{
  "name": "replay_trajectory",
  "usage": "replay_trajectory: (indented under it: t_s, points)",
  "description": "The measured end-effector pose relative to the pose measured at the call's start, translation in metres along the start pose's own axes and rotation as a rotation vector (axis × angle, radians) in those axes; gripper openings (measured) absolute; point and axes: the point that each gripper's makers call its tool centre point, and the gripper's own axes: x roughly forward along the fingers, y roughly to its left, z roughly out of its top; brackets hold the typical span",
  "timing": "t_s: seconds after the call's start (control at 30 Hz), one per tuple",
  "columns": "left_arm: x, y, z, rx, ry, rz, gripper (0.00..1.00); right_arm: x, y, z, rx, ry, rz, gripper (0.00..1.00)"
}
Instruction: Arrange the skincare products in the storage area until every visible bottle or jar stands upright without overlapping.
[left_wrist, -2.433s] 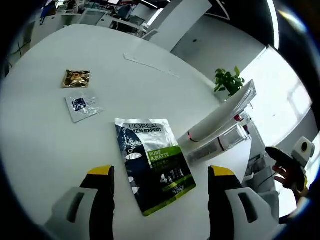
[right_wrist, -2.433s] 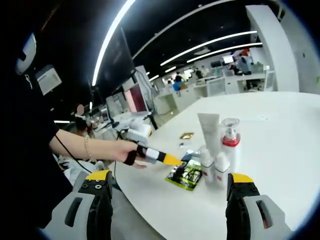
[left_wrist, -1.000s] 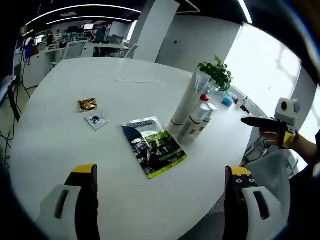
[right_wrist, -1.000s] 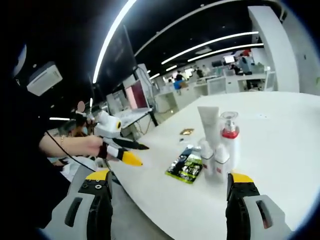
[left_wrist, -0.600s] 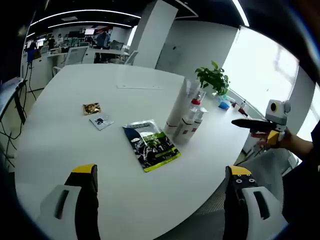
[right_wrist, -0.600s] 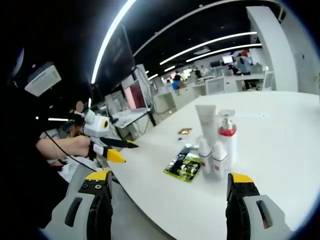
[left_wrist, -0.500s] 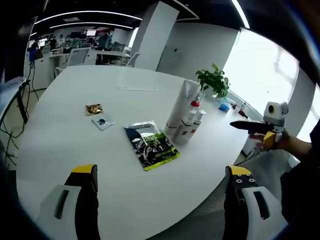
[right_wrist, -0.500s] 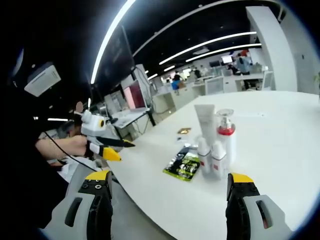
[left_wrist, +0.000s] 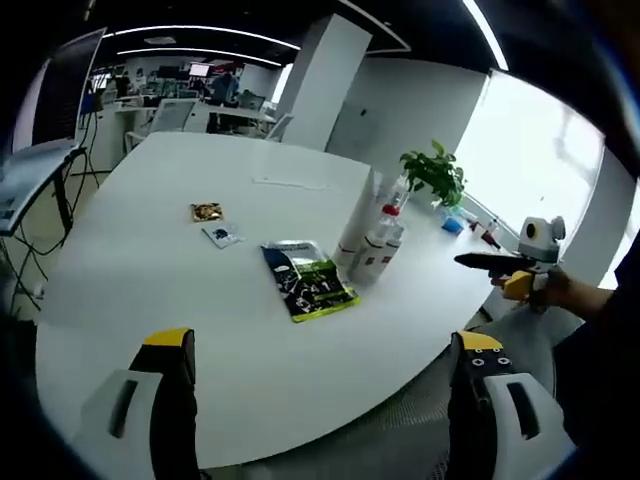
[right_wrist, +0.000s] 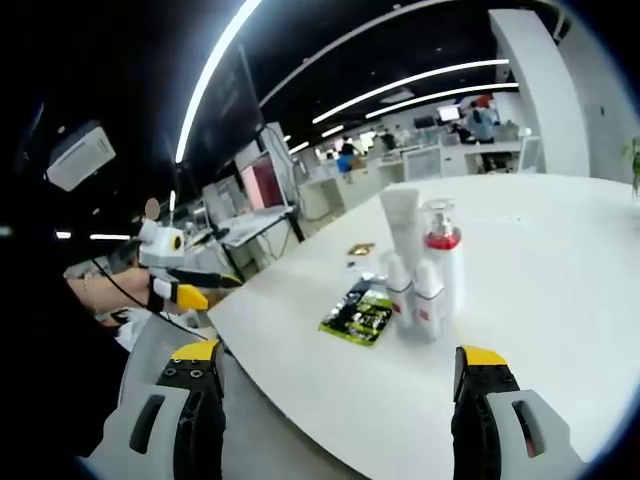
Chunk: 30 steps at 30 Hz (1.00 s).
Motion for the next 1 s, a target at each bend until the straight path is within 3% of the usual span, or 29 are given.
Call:
replay_trajectory:
  t_s: [0.07,0.6,1.0]
  points:
    - [0.000,-0.001,0.002,-0.029,-0.018,-0.004,0.99,0.000,0.000,0.002,0.000,-0.011,-0.001,0.99]
    - [0.009,-0.007,0.003,-0.019,0.001,-0.022,0.99,0.000,-0.004,-0.001,0.007,0.000,-0.014,0.99]
    - [0.019,0.003,0.008,-0.035,0.018,-0.019,0.97,0.001,-0.010,-0.004,0.028,0.006,-0.022,0.99]
